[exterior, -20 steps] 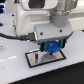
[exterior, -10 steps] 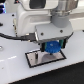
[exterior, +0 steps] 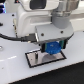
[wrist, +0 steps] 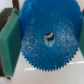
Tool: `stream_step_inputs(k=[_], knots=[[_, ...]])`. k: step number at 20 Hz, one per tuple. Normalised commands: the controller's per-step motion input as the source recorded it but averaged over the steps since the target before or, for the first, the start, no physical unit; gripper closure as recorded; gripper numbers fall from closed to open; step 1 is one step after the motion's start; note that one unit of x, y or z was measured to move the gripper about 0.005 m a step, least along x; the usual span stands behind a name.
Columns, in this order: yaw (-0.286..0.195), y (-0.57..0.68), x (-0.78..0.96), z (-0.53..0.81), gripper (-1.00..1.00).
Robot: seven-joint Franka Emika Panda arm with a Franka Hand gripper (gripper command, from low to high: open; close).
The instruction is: Insert the blue gear onto the right peg, followed by the red gear
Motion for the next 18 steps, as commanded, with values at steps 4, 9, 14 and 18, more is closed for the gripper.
stream_step_inputs(k=[4,9,14,18], knots=[[0.000,0.05,0.29,0.10,1.00],[0.000,0.06,0.25,0.05,1.00],[0.000,0.05,0.16,-0.25,1.00],[0.000,0.00,0.20,-0.01,1.00]])
